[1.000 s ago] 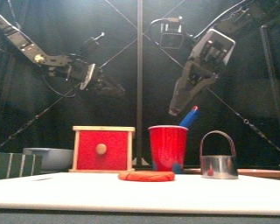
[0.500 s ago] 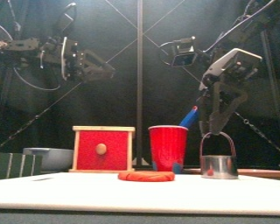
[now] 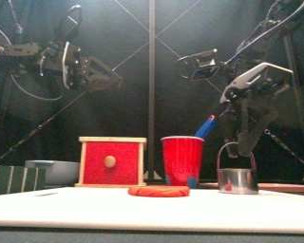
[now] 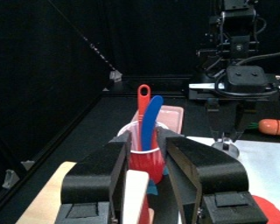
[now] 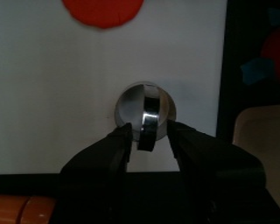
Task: Get the cutter from the drawer then cut the dough then place the extra dough in the bowl
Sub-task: Cut the dough
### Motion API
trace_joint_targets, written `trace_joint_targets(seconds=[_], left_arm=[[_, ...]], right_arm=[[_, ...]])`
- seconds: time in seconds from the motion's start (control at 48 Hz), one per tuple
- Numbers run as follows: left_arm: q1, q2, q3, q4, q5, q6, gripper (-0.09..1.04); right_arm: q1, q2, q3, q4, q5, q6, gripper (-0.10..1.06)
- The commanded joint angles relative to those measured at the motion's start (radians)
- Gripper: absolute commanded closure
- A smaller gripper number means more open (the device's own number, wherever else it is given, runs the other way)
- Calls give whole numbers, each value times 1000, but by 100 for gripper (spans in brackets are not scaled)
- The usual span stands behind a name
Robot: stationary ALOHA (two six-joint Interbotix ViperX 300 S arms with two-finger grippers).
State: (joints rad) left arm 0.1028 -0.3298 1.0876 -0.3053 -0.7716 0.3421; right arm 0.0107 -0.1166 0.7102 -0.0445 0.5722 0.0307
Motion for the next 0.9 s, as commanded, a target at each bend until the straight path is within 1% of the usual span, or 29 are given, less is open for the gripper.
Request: trace_joint_targets(seconds=[0.021,0.167,0.271,0.396,0.562,0.688,0.896], left_arm=[[-9,-2,-5,-14,-11,0,23],[-21,3,9,-43,-11,-2,23],[-40,15,18,-60,-11,2,23],[-63,29,25,-61,-9,0,23],[-78,49,26,-61,-6,0,23],[-78,60,28,-61,-6,2,23],[-75,63,38,-61,-6,6,23]], right_arm=[[-2,-12,-18,2,-15,-2,39],[-2,-14,-32,20,-18,-2,48],[8,-14,-57,32,-18,-3,51],[34,-5,-109,37,-18,-2,51],[66,43,-198,37,-14,-3,51],[75,97,-258,38,-5,-6,51],[78,164,-328,35,8,-9,51]])
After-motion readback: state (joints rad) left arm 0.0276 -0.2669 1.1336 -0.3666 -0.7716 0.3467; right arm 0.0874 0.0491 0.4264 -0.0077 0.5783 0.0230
